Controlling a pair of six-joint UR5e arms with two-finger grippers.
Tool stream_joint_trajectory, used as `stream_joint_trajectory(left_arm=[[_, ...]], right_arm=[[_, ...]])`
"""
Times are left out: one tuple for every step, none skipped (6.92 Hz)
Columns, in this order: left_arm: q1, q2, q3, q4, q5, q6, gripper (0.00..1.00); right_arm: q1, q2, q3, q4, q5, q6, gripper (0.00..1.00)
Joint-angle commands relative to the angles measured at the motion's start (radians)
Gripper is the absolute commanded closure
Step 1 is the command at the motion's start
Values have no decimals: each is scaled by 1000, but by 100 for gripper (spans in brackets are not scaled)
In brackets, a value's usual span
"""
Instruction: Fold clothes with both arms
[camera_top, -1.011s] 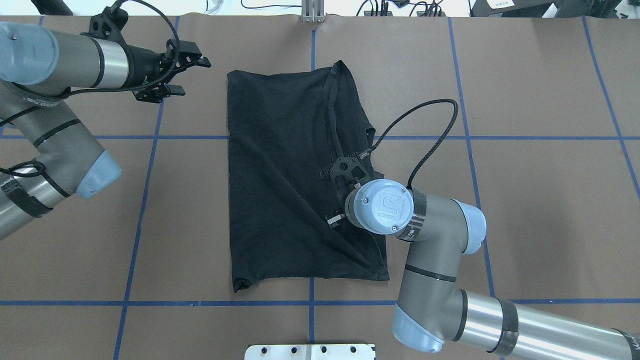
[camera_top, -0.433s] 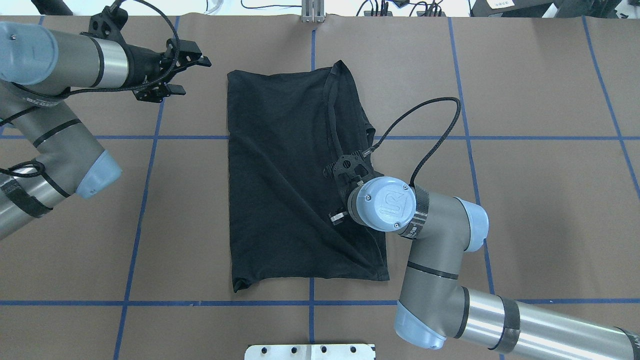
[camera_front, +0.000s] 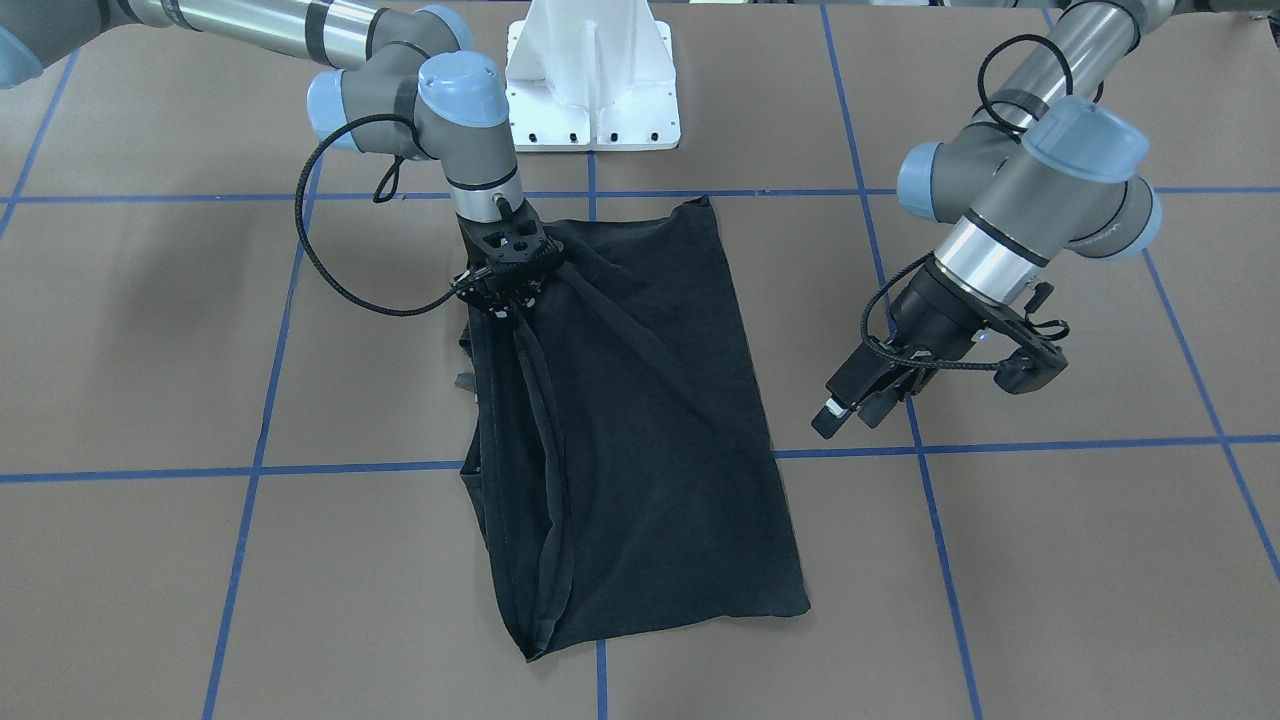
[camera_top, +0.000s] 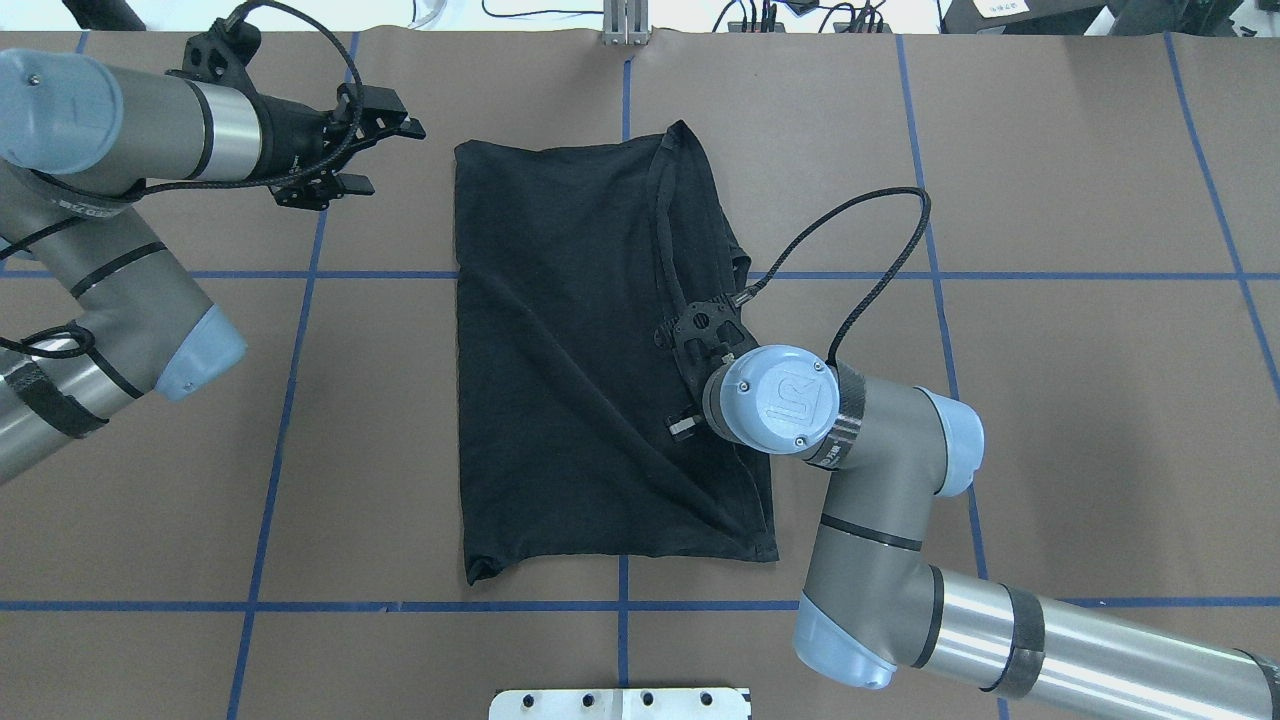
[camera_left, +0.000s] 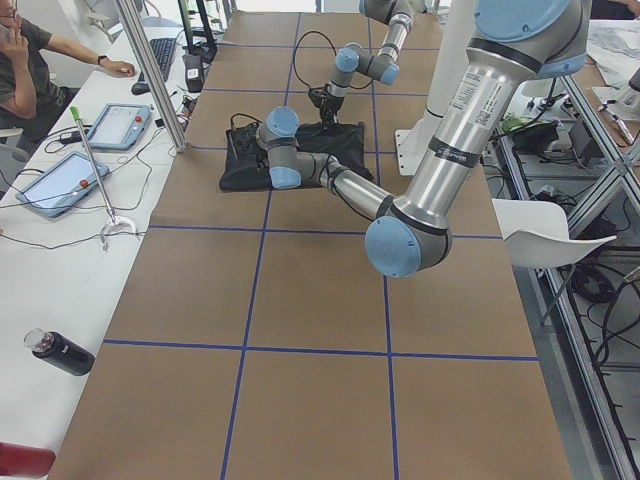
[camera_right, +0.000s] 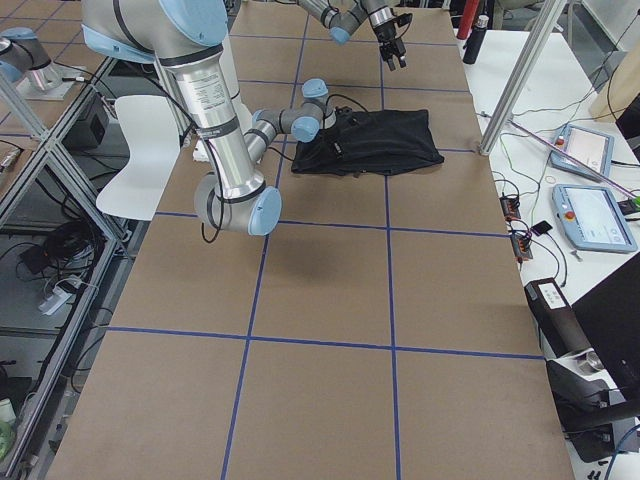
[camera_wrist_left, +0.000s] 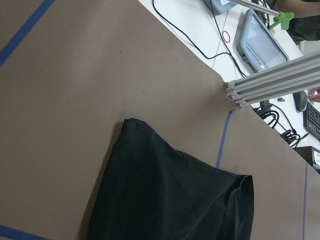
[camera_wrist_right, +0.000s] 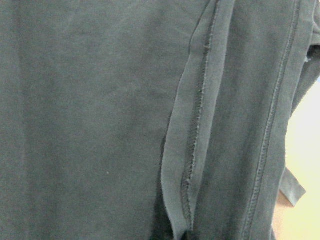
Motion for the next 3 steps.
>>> stream_joint_trajectory(left_arm=[[2,-2,0,0,0,0,0],[6,-2,0,0,0,0,0],[6,-2,-1,0,0,0,0]], right_arm=[[13,-9,-3,0,3,-6,72],[24,-11,-3,0,9,-6,69],[35,-12,-3,0,10,-12,69]])
